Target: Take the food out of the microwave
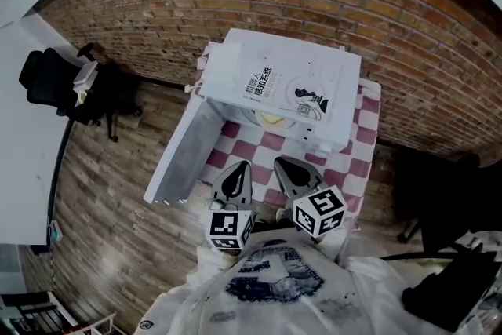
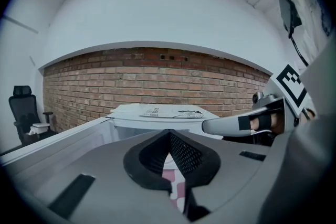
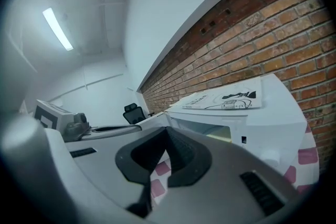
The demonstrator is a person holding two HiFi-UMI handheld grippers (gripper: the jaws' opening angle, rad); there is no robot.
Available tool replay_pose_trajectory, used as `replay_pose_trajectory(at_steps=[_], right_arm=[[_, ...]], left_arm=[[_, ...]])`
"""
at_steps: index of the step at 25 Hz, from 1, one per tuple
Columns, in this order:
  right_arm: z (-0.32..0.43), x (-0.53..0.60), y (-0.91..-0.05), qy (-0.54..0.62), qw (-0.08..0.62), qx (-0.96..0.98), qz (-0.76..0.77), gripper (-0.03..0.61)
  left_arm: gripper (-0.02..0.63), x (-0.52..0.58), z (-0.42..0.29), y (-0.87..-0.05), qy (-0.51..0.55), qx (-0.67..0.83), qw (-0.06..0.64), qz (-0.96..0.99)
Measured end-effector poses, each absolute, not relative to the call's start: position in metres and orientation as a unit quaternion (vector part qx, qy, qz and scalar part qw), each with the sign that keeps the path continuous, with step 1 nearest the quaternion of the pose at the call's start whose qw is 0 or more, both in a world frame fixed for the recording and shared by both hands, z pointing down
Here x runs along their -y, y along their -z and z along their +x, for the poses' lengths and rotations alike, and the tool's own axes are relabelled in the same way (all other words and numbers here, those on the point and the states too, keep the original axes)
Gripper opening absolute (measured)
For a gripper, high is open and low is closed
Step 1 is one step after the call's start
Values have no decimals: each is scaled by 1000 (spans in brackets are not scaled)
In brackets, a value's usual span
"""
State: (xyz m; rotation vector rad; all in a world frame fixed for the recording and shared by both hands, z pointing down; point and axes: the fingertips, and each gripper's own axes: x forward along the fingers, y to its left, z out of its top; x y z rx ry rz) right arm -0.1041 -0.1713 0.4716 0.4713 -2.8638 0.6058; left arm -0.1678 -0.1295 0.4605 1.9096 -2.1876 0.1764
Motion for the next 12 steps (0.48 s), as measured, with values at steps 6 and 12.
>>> replay_pose_trajectory(at_steps=[6, 12], right_arm=[[-97, 181, -475, -211, 87, 955, 190, 14], [-102, 196, -478, -215, 83, 946, 230, 13]], left_arm=[[8, 142, -165, -464, -63, 726, 121, 673], [8, 161, -174, -467, -68, 700, 121, 701]])
